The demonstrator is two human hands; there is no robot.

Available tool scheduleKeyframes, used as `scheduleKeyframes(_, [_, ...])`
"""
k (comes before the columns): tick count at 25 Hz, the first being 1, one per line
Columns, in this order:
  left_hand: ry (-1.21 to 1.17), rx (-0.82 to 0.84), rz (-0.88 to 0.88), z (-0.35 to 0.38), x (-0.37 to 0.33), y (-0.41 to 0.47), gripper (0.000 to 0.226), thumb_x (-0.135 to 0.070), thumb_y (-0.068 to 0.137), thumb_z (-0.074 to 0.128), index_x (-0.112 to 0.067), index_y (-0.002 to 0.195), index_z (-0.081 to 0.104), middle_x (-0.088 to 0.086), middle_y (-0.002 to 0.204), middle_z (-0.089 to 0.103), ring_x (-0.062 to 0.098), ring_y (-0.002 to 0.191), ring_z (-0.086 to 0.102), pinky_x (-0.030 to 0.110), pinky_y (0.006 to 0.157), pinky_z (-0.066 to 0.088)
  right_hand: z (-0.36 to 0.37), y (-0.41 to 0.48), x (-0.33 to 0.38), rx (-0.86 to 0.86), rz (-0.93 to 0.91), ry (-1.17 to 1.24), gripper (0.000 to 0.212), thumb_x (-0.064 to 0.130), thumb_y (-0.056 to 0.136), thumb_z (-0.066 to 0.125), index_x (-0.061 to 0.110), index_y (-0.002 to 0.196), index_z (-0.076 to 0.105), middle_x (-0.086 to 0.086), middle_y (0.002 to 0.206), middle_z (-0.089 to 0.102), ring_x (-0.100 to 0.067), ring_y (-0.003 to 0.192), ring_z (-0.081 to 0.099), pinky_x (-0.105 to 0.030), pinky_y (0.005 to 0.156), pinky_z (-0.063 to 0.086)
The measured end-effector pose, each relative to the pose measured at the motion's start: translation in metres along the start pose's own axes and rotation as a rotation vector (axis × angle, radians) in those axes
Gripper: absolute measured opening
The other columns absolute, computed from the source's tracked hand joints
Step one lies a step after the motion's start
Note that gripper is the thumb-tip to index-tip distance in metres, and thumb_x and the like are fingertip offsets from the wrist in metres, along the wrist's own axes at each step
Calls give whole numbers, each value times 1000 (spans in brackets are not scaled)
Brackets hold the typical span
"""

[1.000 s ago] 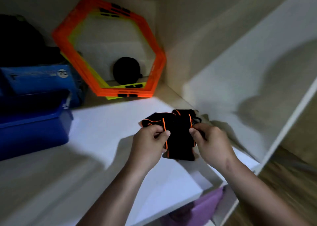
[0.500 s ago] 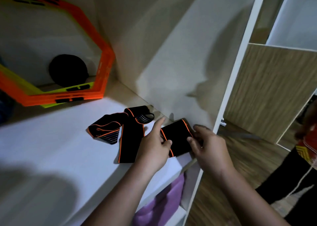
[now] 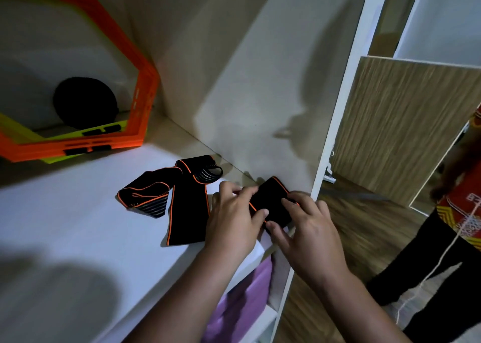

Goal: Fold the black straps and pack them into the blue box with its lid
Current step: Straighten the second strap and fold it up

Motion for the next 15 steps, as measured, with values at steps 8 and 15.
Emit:
scheduleKeyframes(8, [72, 6, 5, -2, 0, -3, 59, -51, 89, 60, -27, 142, 50, 3, 135, 54, 28, 126, 46, 39, 104, 42, -9, 3, 4, -15, 17, 70, 56, 52, 86, 65, 19, 131, 63, 8, 131, 58, -18, 106, 50, -29, 87, 50])
scheduleKeyframes(15, [41, -60, 35, -23, 3, -2, 54, -47, 90, 60, -25, 138, 55, 1, 135, 56, 26, 128, 43, 37, 106, 40, -16, 20, 23, -16, -52, 84, 55, 52, 85, 58, 19, 129, 64, 4, 129, 59, -20, 114, 51, -33, 92, 51])
Point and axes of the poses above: each hand's wrist, its own y-axis towards the middle knuckle, its own z-axis out of the palm, x = y × z, the point moved 3 cm from there along y, towards the middle knuckle
